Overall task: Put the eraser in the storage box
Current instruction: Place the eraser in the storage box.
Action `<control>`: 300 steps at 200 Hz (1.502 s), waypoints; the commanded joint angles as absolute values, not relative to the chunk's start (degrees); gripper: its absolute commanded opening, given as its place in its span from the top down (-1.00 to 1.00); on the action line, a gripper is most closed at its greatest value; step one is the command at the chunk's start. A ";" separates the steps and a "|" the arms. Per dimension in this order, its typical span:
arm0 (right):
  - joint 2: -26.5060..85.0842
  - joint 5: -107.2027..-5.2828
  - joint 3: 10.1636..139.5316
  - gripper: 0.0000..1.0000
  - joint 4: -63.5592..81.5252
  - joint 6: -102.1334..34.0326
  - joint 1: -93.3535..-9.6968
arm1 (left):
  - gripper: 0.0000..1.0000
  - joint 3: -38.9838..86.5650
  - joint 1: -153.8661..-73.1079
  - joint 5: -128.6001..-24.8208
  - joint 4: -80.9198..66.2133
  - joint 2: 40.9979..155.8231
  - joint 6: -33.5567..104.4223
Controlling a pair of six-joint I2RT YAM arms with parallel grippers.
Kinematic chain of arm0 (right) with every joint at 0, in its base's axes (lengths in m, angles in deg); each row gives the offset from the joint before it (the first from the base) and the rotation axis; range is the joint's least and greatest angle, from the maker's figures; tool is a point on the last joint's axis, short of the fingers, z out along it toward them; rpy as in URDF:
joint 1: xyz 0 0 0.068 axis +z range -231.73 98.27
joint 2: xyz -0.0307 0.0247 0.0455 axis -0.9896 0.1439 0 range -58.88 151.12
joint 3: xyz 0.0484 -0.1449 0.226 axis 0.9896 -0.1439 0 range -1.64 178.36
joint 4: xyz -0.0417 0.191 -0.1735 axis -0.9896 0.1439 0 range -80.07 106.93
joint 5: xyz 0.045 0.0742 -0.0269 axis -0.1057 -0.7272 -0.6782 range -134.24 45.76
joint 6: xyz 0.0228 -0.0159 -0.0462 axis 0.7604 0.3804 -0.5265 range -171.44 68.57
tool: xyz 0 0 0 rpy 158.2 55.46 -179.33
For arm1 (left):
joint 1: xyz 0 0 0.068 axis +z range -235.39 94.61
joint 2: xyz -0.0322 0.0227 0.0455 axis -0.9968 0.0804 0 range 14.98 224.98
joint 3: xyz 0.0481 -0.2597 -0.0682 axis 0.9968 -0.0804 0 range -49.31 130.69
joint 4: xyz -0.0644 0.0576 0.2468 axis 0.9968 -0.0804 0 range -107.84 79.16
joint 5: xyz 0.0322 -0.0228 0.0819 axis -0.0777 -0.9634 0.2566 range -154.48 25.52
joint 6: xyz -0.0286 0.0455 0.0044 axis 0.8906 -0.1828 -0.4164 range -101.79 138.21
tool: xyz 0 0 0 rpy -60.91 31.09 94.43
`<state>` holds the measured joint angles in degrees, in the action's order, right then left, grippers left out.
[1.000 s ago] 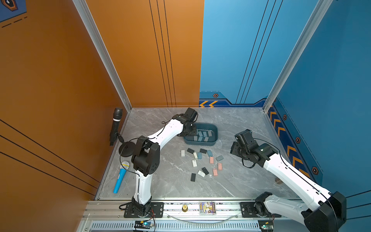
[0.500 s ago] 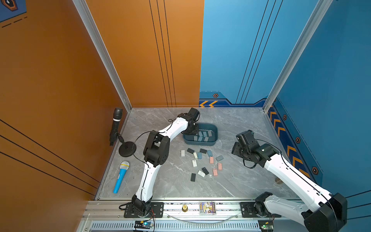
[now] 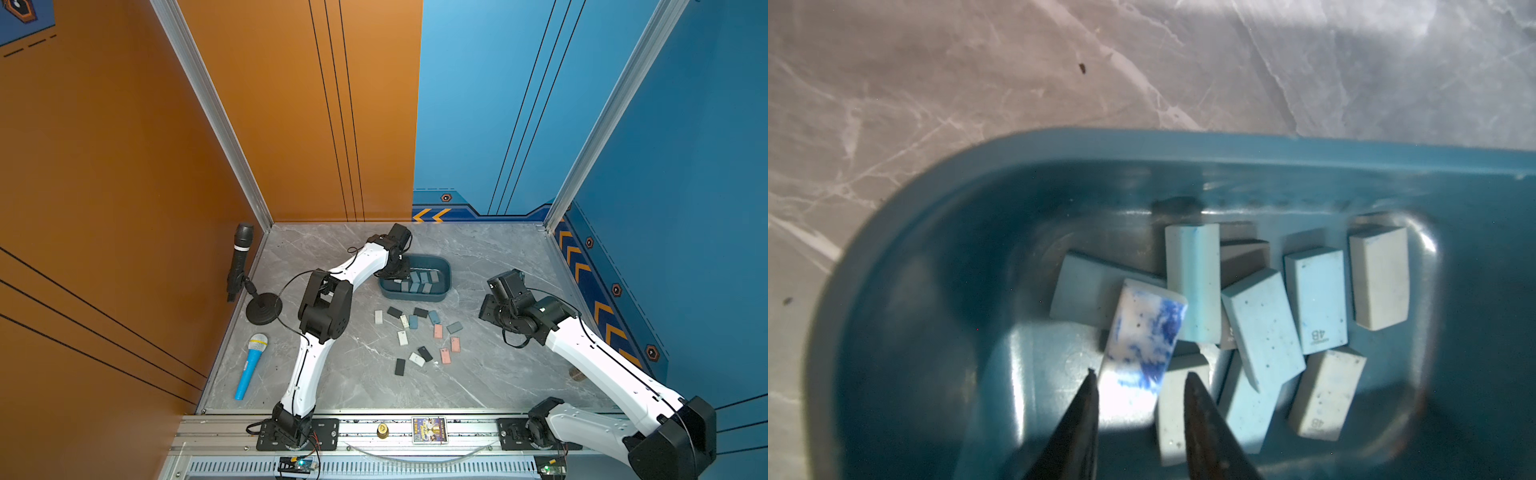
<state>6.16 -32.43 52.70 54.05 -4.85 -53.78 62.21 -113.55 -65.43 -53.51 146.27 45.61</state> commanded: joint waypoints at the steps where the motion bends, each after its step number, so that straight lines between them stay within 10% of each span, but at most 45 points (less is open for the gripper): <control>1: 6.38 -33.04 53.20 -0.22 55.20 -4.15 -53.87 | 0.23 63.75 -113.23 -66.86 -54.50 145.33 45.26; 300: 21.78 -34.29 47.20 -0.23 46.64 4.27 -35.42 | 0.20 17.99 -121.06 -59.59 -45.68 91.36 52.62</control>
